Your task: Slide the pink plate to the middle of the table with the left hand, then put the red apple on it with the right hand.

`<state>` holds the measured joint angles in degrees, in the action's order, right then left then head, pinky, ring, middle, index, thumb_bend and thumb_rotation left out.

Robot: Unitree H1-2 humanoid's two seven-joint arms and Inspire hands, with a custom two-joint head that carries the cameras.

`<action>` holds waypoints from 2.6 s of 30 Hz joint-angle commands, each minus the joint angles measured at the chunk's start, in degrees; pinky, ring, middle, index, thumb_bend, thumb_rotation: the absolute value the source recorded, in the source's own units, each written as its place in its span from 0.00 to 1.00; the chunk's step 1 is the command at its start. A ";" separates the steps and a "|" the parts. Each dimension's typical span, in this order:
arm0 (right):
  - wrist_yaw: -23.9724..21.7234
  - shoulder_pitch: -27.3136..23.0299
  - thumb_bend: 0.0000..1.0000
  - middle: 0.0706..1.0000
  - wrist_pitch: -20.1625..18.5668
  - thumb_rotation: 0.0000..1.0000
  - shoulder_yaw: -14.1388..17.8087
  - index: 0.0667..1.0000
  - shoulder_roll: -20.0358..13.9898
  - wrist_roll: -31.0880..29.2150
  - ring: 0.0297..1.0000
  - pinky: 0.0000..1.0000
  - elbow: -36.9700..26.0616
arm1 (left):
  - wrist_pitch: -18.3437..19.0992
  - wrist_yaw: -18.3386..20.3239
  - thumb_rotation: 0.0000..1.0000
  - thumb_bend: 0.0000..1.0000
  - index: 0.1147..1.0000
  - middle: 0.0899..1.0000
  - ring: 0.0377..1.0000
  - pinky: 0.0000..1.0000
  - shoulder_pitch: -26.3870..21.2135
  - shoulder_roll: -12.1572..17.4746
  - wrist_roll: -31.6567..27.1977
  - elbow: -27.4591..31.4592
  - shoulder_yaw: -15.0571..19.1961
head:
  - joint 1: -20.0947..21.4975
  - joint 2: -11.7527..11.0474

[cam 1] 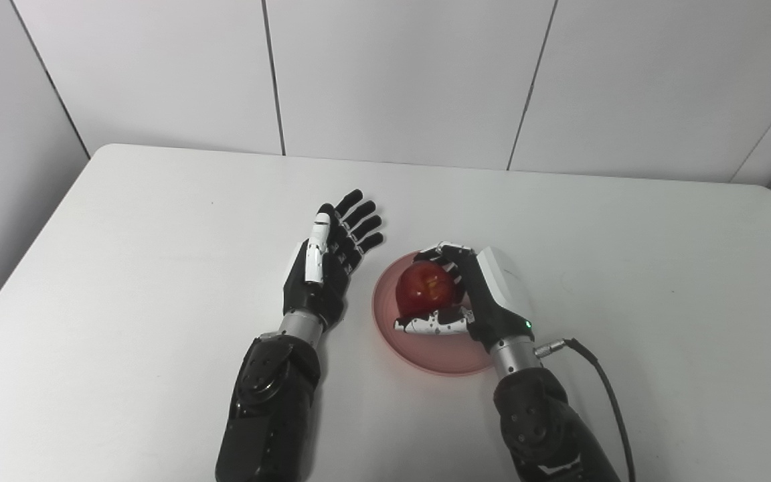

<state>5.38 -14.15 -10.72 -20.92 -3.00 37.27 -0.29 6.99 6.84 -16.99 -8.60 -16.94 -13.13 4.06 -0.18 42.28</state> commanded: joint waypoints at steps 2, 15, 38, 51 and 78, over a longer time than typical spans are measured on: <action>0.67 -0.51 0.52 0.43 1.38 0.13 0.11 0.45 -0.25 1.21 0.35 0.27 0.04 | 3.51 -2.22 1.00 0.36 0.81 0.83 0.83 0.82 2.99 0.04 1.00 -2.32 0.09 | 0.14 0.08; -1.82 0.07 0.96 0.61 -1.02 0.34 -0.15 0.64 -0.27 3.70 0.55 0.46 -2.65 | 3.55 -1.99 1.00 0.35 0.80 0.82 0.83 0.81 3.14 0.26 0.78 -2.27 0.07 | 0.57 0.19; -4.99 1.01 1.00 0.82 -0.06 0.57 1.30 0.86 -0.20 4.59 0.78 0.70 -5.21 | 4.32 -1.38 1.00 0.35 0.81 0.84 0.85 0.84 3.47 0.60 0.11 -1.65 0.19 | 1.26 0.19; -7.80 1.40 1.00 0.92 0.69 0.69 2.19 0.95 -2.06 1.47 0.89 0.79 -9.71 | 4.39 -1.11 1.00 0.35 0.81 0.84 0.84 0.83 3.30 0.73 -0.09 -1.92 0.40 | 1.48 0.21; -4.68 1.72 1.00 0.96 1.07 0.77 11.52 0.99 -1.42 -6.33 0.95 0.91 -18.06 | 4.08 -1.09 1.00 0.34 0.81 0.83 0.84 0.83 3.49 1.08 -1.16 -2.36 0.89 | 3.91 -1.39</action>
<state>-0.84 -10.95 -10.89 -10.08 -4.64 30.66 -16.68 7.18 7.33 -16.45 -8.33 -18.50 -12.60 4.46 3.78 40.87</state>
